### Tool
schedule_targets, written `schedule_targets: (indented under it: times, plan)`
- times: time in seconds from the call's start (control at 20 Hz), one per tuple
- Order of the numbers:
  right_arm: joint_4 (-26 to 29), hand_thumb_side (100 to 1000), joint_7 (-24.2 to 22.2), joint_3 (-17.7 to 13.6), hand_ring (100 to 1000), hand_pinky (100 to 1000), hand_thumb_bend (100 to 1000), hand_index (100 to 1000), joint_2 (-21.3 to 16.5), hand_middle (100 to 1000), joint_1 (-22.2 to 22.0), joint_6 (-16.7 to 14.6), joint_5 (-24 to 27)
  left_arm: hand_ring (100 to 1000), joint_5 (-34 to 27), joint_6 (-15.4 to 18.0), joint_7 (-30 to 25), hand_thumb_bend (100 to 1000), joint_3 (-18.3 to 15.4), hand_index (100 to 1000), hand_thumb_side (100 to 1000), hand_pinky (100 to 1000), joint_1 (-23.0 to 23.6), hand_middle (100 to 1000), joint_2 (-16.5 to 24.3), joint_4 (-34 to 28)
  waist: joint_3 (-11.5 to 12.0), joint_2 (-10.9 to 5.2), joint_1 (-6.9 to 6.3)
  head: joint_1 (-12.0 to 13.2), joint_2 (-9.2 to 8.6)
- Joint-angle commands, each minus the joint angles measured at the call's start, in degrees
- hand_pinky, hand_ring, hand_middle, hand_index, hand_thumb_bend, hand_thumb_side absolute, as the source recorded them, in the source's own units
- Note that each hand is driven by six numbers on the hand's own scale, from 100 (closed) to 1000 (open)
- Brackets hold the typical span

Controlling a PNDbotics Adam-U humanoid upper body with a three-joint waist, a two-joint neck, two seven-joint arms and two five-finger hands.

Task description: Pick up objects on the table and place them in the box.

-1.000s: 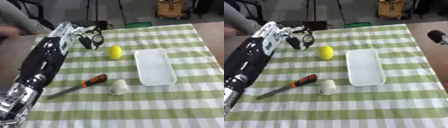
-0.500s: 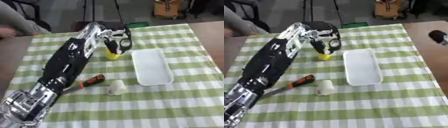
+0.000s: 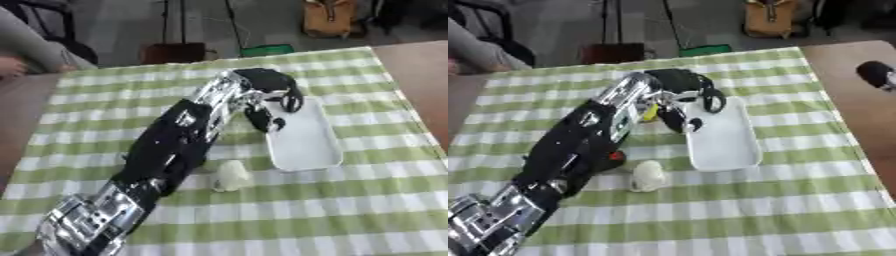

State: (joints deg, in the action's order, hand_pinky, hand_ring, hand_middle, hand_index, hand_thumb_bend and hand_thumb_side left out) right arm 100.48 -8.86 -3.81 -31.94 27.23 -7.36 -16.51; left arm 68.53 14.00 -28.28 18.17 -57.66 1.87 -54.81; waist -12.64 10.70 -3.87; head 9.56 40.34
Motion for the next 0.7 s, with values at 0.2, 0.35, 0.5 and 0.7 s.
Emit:
schedule_targets:
  times: [0.2,0.35,0.5,0.7]
  plan:
    - [0.3,522,0.0,-0.5,589,533,703,855,-0.8,668,0.7,-0.1,0.4,803,-0.5,0.5,1.9,247,-0.7,744,245,817,-0.5,835,1.1,-1.6,0.3,-0.78,0.69,-0.1,-0.65]
    - [0.2,522,0.2,-0.7,590,533,703,855,-0.9,668,0.4,0.0,0.3,785,-5.2,-0.7,4.0,276,-2.5,778,320,804,0.4,837,4.2,-8.1,1.0,-0.95,0.91,-0.7,-0.53]
    - [0.1,524,0.4,-1.0,589,533,702,854,-1.0,668,0.0,0.1,0.2,765,-11.1,-3.3,5.3,378,-4.2,811,446,785,1.6,837,7.9,-16.1,1.7,-1.19,1.07,-1.4,-0.45]
    - [-0.1,526,0.8,-1.4,589,533,701,854,-1.2,668,-0.8,0.1,0.1,757,-22.5,-9.6,9.7,441,-8.7,834,534,774,6.6,840,15.4,-30.7,3.1,-1.69,1.26,-2.3,-0.32]
